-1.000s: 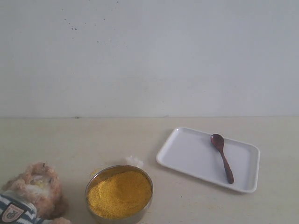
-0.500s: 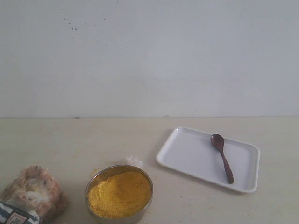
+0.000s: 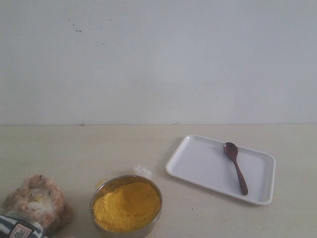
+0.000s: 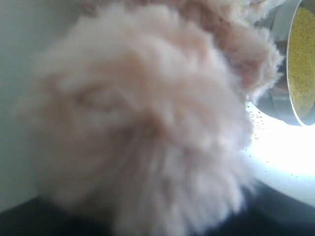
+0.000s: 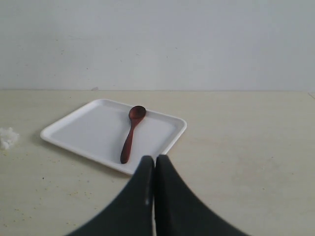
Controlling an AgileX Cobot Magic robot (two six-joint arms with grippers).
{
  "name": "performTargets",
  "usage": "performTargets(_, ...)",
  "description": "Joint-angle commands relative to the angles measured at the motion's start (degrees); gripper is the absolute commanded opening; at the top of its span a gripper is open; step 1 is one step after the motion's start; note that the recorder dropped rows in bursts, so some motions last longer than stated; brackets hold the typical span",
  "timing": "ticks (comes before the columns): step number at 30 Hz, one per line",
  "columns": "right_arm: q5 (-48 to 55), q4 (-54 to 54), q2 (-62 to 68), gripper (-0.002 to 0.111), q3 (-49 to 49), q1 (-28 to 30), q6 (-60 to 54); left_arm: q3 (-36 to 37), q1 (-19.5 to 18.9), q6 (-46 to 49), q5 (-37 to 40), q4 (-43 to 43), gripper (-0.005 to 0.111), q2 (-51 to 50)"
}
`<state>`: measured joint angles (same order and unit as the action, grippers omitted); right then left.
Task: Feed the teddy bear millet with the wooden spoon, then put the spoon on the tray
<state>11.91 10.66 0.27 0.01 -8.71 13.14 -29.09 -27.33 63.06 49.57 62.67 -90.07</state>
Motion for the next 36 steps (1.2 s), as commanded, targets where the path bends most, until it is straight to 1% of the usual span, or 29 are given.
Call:
performTargets(1,-0.05,0.17,-0.27,0.000,-0.01,0.15,-0.07,-0.27,-1.53,-0.70,1.95,0.69,0.047,0.42)
performTargets(6,-0.05,0.17,-0.27,0.000,-0.01,0.15,-0.07,-2.08,-7.01,-0.91,5.67,-0.67,0.047,2.46)
performTargets(9,-0.05,0.17,-0.27,0.000,-0.01,0.15,-0.07,-2.30,-8.93,-2.17,5.94,-0.44,0.047,3.66)
performTargets(12,-0.05,0.17,-0.27,0.000,-0.01,0.15,-0.07,-2.30,-9.58,-1.69,5.81,-0.37,0.047,4.02)
performTargets(19,-0.05,0.17,-0.27,0.000,-0.01,0.15,-0.07,-2.30,-9.47,-0.97,5.03,0.32,0.046,3.15)
performTargets(26,-0.05,0.17,-0.27,0.000,-0.01,0.15,-0.07,0.46,-9.47,5.58,5.96,7.79,0.046,0.54)
performTargets(30,-0.05,0.17,-0.27,0.000,-0.01,0.15,-0.07,0.59,-9.47,6.01,5.85,10.13,0.046,-3.86)
performTargets(32,-0.05,0.17,-0.27,0.000,-0.01,0.15,-0.07,0.67,-9.47,6.01,6.30,10.39,0.049,-6.37)
performTargets(33,-0.05,0.17,-0.27,0.000,-0.01,0.15,-0.07,0.67,-9.47,6.35,6.26,11.25,0.058,-7.71)
performTargets(34,-0.05,0.17,-0.27,0.000,-0.01,0.15,-0.07,0.67,-9.47,6.76,6.26,11.56,0.062,-8.03)
performTargets(35,-0.05,0.17,-0.27,0.000,-0.01,0.15,-0.07,0.67,-9.47,7.32,5.92,12.14,0.071,-8.57)
performTargets(36,-0.05,0.17,-0.27,0.000,-0.01,0.15,-0.07,0.67,-9.47,7.32,5.35,12.28,0.074,-8.57)
